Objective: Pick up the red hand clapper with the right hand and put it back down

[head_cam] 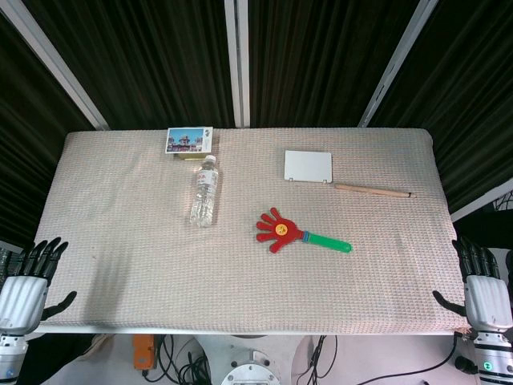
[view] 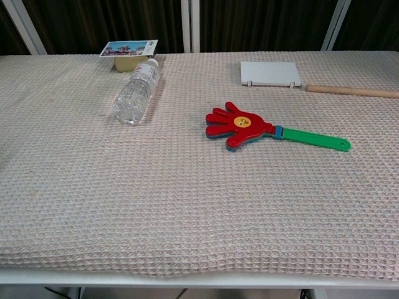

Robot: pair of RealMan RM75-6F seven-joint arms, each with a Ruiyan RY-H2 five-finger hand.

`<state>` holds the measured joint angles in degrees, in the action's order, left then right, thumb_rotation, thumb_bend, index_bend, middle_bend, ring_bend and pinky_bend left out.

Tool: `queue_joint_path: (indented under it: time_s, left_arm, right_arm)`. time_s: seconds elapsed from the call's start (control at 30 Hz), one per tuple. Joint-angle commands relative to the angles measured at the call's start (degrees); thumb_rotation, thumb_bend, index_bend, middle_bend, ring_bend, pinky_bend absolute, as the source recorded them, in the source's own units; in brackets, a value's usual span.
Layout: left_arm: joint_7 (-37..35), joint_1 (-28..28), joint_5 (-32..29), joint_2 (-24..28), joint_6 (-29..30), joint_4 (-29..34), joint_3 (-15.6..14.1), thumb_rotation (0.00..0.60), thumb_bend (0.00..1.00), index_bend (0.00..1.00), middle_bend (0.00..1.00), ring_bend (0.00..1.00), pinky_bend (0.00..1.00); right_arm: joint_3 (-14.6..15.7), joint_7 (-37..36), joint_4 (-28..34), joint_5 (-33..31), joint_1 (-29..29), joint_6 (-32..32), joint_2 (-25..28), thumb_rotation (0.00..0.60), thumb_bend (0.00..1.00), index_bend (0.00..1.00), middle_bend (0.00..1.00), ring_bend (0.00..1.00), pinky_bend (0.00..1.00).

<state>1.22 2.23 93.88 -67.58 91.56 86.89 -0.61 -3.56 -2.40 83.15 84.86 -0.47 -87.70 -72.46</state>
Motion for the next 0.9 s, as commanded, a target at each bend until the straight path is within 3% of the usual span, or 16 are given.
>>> queue_joint_path:
  time_s: [0.03, 0.53, 0.7, 0.9]
  left_arm:
    - [0.04, 0.0, 0.04, -0.05, 0.0, -0.03, -0.03, 0.6, 0.18, 0.04, 0.0, 0.0, 0.0]
    - [-0.36, 0.67, 0.07, -0.27, -1.03, -0.47, 0.0, 0.6, 0.18, 0.04, 0.0, 0.0, 0.0]
    - [-0.72, 0.8, -0.06, -0.55, -1.24, -0.89, 0.01, 0.6, 0.18, 0.04, 0.0, 0.0, 0.0]
    - [-0.91, 0.52, -0.1, -0.73, -0.98, -0.99, -0.2, 0.6, 0.18, 0.04, 0.0, 0.0, 0.0]
  right_arm:
    - [0.02, -0.09, -0.14, -0.01, -0.02, 0.0, -0.07, 0.6, 0.05, 0.0, 0.0, 0.0, 0.0]
    - [-0.35, 0.82, 2.43, 1.11, 2.79, 3.23, 0.93, 0.6, 0.05, 0.0, 0.0, 0.0, 0.0]
    - [-1.63, 4.3, 6.98, 0.86, 7.31, 9.06, 2.47, 0.6, 0.05, 0.0, 0.0, 0.0, 0.0]
    - [-5.19, 10.07, 14.68, -4.05, 13.45, 16.59, 2.44, 0.6, 0.08, 0.0, 0.0, 0.0, 0.0]
